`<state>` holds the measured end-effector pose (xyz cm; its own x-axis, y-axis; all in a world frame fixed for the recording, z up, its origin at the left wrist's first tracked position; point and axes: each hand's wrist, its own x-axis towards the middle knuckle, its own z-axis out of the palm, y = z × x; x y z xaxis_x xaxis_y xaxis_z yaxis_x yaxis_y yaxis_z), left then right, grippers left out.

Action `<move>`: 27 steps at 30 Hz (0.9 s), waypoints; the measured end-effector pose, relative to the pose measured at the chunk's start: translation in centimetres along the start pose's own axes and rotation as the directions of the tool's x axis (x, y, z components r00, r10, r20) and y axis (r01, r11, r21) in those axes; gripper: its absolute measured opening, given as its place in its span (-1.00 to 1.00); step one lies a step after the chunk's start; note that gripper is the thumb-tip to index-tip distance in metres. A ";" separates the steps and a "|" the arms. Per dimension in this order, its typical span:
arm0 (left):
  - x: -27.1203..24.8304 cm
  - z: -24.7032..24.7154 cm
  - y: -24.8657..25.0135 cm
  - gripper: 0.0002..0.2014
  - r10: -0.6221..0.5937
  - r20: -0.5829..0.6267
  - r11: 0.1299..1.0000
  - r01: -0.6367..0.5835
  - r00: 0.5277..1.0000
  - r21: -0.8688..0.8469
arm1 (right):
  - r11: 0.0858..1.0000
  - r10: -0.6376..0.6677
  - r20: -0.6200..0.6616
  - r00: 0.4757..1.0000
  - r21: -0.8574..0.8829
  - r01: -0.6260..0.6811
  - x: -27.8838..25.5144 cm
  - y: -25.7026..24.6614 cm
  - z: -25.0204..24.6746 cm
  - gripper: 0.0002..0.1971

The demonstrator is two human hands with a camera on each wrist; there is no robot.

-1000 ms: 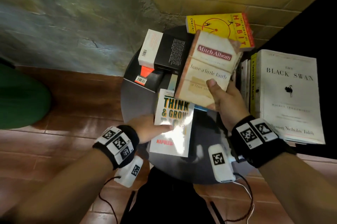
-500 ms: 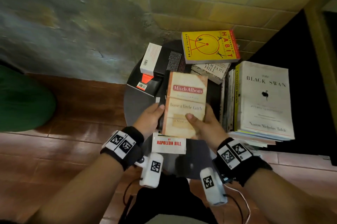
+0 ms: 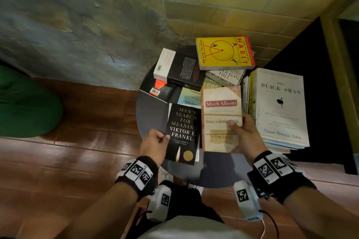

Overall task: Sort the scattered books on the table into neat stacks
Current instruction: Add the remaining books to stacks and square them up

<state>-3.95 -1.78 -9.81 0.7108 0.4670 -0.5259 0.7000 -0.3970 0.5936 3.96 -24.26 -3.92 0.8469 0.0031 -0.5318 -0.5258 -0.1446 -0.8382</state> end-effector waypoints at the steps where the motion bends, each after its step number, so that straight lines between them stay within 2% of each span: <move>1: 0.0 0.3 0.0 -0.84 -0.014 -0.007 1.000 0.014 1.000 0.018 | 1.000 0.000 0.005 1.000 -0.007 0.001 -0.2 -0.2 -0.1 -0.86; 4: -0.3 0.9 0.4 -0.87 -0.038 -0.003 0.999 0.038 0.999 -0.009 | 1.000 0.004 0.013 1.000 -0.008 -0.004 -0.7 -0.5 -0.3 -0.76; 8: -0.4 1.0 0.9 -0.73 -0.042 0.046 0.999 0.043 0.998 -0.018 | 0.997 0.039 0.035 0.999 0.066 -0.041 -0.9 -0.7 0.0 -0.75; 10: -0.2 0.5 1.3 -0.66 -0.044 0.062 0.998 0.046 0.997 -0.037 | 0.998 0.045 0.051 0.998 0.038 -0.047 -0.6 -0.1 0.8 -0.72; 11: -0.1 0.2 1.5 -0.64 -0.047 0.094 0.995 0.055 0.994 -0.085 | 0.999 0.048 0.063 0.997 0.021 -0.049 -0.4 0.3 1.3 -0.71; 13: -0.1 -0.2 2.1 -0.74 -0.054 0.198 0.957 0.107 0.979 -0.271 | 0.998 0.051 0.099 0.994 0.017 -0.053 -0.1 1.2 2.7 -0.71; 15: 0.1 -0.6 3.0 -0.81 -0.009 0.290 0.906 0.130 0.957 -0.404 | 0.998 0.053 0.115 0.992 -0.028 -0.050 0.3 2.1 4.0 -0.71; 16: 0.2 -0.8 3.3 -0.71 0.024 0.324 0.897 0.123 0.946 -0.425 | 0.996 0.045 0.115 0.992 -0.084 -0.035 0.6 2.5 4.6 -0.70; 18: 1.0 -0.5 3.1 -0.36 0.046 0.363 0.906 0.114 0.930 -0.408 | 0.969 0.007 0.104 0.995 -0.248 0.019 1.4 3.4 5.4 -0.68; 19: 1.4 -0.4 2.7 -0.41 0.056 0.372 0.908 0.107 0.927 -0.404 | 0.937 -0.002 0.092 0.996 -0.348 0.034 1.8 3.7 5.5 -0.66; 20: 1.6 -0.4 2.6 -0.59 0.069 0.375 0.912 0.094 0.925 -0.400 | 0.892 0.009 0.074 0.997 -0.450 0.026 2.2 3.9 5.7 -0.63; 21: 1.8 -0.4 2.6 -0.76 0.067 0.378 0.915 0.094 0.923 -0.392 | 0.858 0.031 0.059 0.998 -0.514 0.004 2.3 4.0 6.0 -0.60; 22: 1.9 -0.5 2.7 -0.84 0.072 0.377 0.920 0.085 0.924 -0.382 | 0.852 0.057 0.062 0.996 -0.523 -0.016 2.4 4.0 6.2 -0.58; 25: 1.9 -0.9 3.2 -0.82 0.056 0.398 0.925 0.103 0.916 -0.366 | 0.964 0.147 0.136 0.980 -0.240 -0.112 2.6 4.3 7.0 -0.52; 27: 2.0 -1.1 3.6 -0.79 -0.005 0.423 0.913 0.176 0.906 -0.367 | 0.973 0.188 0.148 0.971 -0.164 -0.164 2.4 4.4 7.4 -0.50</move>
<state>-0.10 -1.41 -8.11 0.6697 0.0906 -0.7371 0.7395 0.0098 0.6731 3.09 -17.55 -9.77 0.7113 0.1225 -0.6921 -0.6372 -0.3031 -0.7086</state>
